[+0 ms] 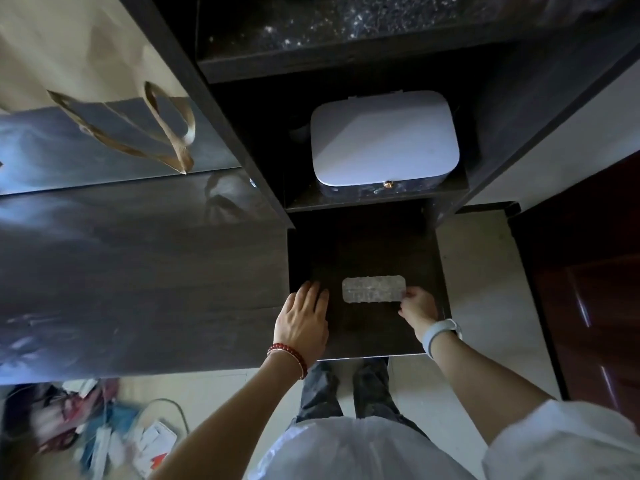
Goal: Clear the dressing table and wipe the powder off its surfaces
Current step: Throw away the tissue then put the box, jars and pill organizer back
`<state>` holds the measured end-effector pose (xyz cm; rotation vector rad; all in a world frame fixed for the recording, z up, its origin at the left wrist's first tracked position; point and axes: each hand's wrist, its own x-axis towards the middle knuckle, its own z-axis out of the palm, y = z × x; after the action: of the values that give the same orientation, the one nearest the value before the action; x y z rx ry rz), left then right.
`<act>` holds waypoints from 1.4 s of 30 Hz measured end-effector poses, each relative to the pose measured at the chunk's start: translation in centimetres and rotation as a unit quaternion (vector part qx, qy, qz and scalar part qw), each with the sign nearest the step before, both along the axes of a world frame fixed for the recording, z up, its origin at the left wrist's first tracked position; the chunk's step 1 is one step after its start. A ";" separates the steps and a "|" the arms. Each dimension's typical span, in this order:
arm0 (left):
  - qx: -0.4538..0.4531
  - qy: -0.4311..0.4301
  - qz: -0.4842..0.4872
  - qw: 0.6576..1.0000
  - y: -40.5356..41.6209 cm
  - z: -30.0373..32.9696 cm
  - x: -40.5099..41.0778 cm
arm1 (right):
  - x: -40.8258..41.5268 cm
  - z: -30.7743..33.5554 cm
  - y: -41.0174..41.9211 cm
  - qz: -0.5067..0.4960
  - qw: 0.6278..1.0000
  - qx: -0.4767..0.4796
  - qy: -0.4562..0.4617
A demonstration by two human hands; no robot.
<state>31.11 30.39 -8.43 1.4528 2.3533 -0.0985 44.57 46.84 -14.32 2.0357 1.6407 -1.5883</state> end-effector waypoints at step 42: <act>0.352 -0.227 0.277 0.865 3.5 11.0 1.1 | 1.3 15.6 -0.9 -0.003 0.907 0.262 0.329</act>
<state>32.24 33.86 2.56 0.8155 2.3636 1.2216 45.82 45.97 1.30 1.7734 2.5254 -2.1875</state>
